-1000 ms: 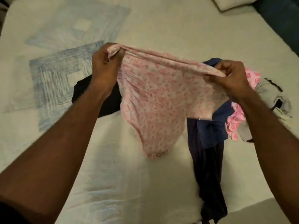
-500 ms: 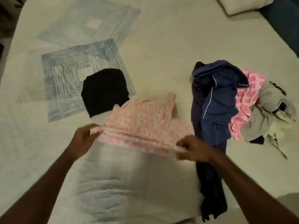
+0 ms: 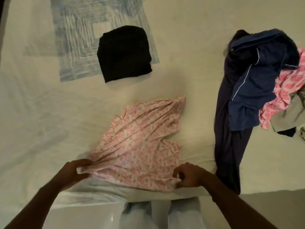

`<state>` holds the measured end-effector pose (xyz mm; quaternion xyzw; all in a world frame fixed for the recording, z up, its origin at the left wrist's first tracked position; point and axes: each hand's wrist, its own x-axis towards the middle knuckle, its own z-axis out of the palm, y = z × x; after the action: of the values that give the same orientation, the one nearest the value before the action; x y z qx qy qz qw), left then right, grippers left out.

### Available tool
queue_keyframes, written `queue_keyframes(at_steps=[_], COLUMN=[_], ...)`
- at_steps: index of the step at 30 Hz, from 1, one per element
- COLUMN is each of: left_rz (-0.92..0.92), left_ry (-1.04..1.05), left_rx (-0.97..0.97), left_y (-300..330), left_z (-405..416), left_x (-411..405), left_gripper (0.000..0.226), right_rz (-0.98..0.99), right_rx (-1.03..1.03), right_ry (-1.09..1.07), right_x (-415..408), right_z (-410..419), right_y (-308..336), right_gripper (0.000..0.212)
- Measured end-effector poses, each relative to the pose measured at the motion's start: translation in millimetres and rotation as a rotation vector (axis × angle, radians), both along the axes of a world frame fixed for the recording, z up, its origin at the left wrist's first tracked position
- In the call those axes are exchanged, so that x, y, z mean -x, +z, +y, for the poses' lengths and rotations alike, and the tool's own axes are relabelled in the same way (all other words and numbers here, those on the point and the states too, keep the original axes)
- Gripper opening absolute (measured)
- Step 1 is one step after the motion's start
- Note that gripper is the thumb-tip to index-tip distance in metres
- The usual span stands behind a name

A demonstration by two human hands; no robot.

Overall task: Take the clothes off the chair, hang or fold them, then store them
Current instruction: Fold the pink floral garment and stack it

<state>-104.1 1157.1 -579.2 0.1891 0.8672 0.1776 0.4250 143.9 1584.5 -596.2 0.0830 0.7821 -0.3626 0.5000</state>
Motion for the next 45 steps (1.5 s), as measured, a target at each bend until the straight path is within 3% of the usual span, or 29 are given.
queue_keyframes(at_steps=[2,4,9,13,17,20,23,25,28,33,35,38,42,45], left_rz=[-0.001,0.101,0.287,0.256,0.282,0.372,0.374,0.333,0.403,0.480,0.467,0.478,0.572,0.488], left_ry=[0.067,0.173,0.247,0.063,-0.060,-0.107,-0.156,0.063,0.364,0.457,0.460,0.416,0.395,0.442], left_rx=[-0.040,-0.124,-0.235,-0.184,0.009,0.071,0.108,-0.029,-0.194,-0.395,-0.519,-0.522,-0.438,-0.431], left_y=[-6,-14,-28,-47,-56,-60,-67,-67,-57,-31,-21,-13,-18,-19], left_z=[8,28,105,152,181,187,181,178,177,191,195,194,168,138], left_x=[7,19,68,104,110,112,116,131,171,241,255,257,225,189], left_gripper=[0.042,0.037,0.027,0.044,0.056,0.037,0.013,0.009,0.007,0.028,0.028,0.018,0.015,0.012], right_rz=[0.049,0.236,0.645,0.802,0.724,0.481,0.364,0.364,0.456,0.719,0.858,0.985,1.027,1.016], right_rx=[0.005,-0.126,-0.514,-0.725,-0.680,-0.614,-0.657,-0.645,-0.632,-0.729,-0.785,-0.724,-0.691,-0.722], right_ry=[-0.210,-0.435,-0.887,-0.682,-0.376,-0.158,-0.009,-0.032,-0.217,-0.377,-0.446,-0.562,-0.357,-0.195], right_x=[13,30,110,180,223,233,235,246,269,310,316,302,251,194], right_z=[10,21,59,91,111,114,121,133,155,182,184,178,154,121], right_y=[-4,-13,-18,-18,-23,-29,-30,-29,-20,-1,2,4,1,-2], right_gripper=[0.046,0.055,0.017,0.019,0.031,0.040,0.022,0.013,0.021,0.015,0.006,0.007,0.008,0.009])
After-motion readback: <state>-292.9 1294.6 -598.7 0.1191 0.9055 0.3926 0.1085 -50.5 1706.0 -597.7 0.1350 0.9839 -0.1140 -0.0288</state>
